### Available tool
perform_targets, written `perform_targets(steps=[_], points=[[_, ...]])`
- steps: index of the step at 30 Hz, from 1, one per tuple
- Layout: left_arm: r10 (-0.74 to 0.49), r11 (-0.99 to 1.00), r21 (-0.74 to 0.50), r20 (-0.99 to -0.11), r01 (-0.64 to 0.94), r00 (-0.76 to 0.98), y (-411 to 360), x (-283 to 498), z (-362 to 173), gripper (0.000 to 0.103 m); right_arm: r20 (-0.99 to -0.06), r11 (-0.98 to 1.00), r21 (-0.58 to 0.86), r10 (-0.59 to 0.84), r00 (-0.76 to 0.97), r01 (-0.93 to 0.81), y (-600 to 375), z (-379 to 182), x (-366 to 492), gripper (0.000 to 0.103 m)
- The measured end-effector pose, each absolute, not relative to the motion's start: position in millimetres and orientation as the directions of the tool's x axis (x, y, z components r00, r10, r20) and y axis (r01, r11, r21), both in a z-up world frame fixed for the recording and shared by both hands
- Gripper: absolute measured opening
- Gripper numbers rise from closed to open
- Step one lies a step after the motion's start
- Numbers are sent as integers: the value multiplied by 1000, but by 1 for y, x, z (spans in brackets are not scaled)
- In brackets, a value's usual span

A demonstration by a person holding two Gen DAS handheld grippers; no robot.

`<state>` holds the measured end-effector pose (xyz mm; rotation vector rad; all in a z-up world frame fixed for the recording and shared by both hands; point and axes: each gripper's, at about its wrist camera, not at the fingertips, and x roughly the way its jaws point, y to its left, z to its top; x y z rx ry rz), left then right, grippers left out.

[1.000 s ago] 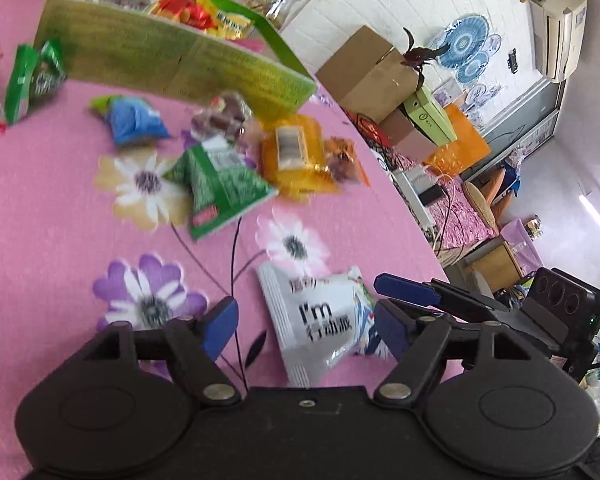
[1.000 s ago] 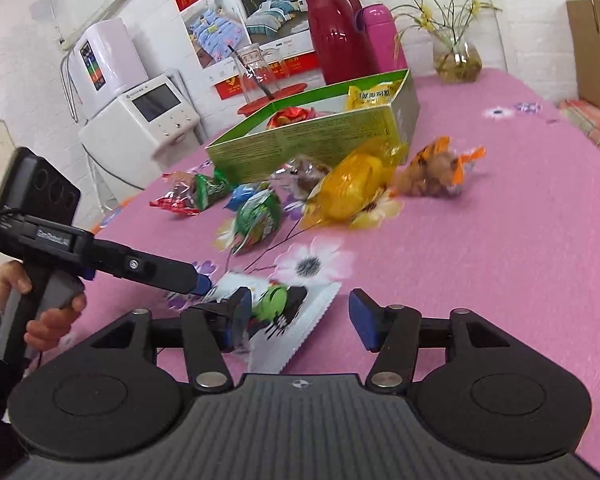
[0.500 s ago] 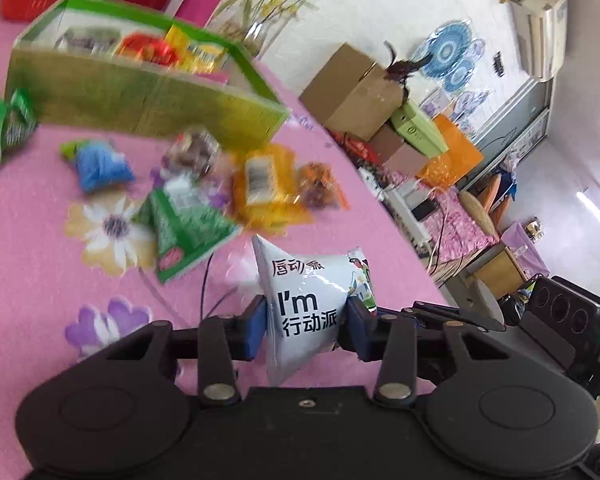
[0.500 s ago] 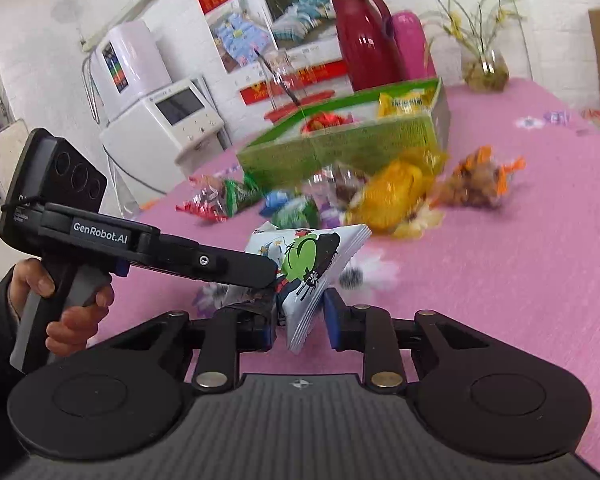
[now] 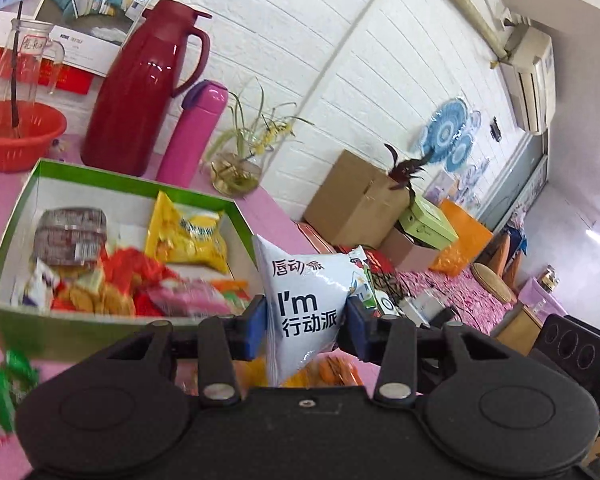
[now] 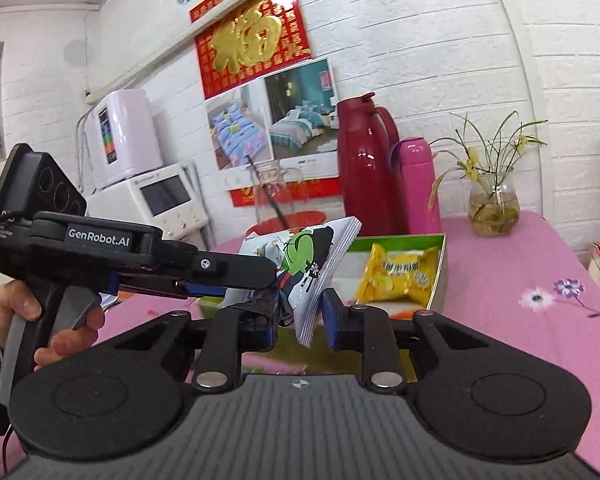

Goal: Organize snacks
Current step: 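Carry the white snack bag into the green box and open both grippers, then close both grippers on the orange barcode cake bag and lift it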

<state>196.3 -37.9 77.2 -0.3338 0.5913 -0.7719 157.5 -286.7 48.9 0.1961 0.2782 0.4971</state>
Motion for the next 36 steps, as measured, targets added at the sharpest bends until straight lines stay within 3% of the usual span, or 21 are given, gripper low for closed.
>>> perform_targets(steps=[8, 9, 10, 11, 12, 14, 16, 22, 27, 29, 36], points=[[-699, 712, -469, -403, 523, 591, -48, 250, 69, 26, -231, 881, 277, 448, 864, -383, -289, 36, 205, 42], [-691, 720, -462, -412, 517, 594, -49, 255, 65, 35, -246, 894, 267, 423, 872, -359, -288, 33, 210, 46], [-679, 732, -457, -423, 506, 600, -50, 260, 61, 56, -267, 913, 247, 387, 883, -325, -285, 28, 213, 52], [-667, 742, -458, -433, 489, 607, -50, 264, 56, 70, -288, 928, 222, 356, 889, -299, -283, 24, 217, 53], [-650, 755, -462, -441, 465, 619, -48, 267, 52, 102, -306, 935, 202, 344, 888, -293, -281, 21, 218, 54], [-629, 769, -469, -438, 434, 642, -43, 268, 47, 103, -319, 938, 179, 342, 884, -298, -281, 18, 217, 62], [-627, 772, -466, -441, 433, 643, -40, 268, 46, 103, -306, 940, 146, 340, 889, -309, -280, 18, 211, 83], [-625, 773, -458, -436, 439, 647, -37, 253, 57, 103, -268, 937, 112, 350, 897, -332, -278, 36, 194, 85], [-618, 781, -436, -442, 447, 650, -37, 219, 71, 103, -245, 931, 107, 364, 899, -348, -276, 51, 167, 94], [-609, 789, -422, -442, 446, 659, -34, 202, 75, 103, -256, 933, 98, 360, 897, -346, -275, 53, 154, 100], [-567, 823, -385, -513, 418, 645, -20, 148, 61, 103, -346, 930, 97, 366, 864, -355, -272, 36, 108, 101]])
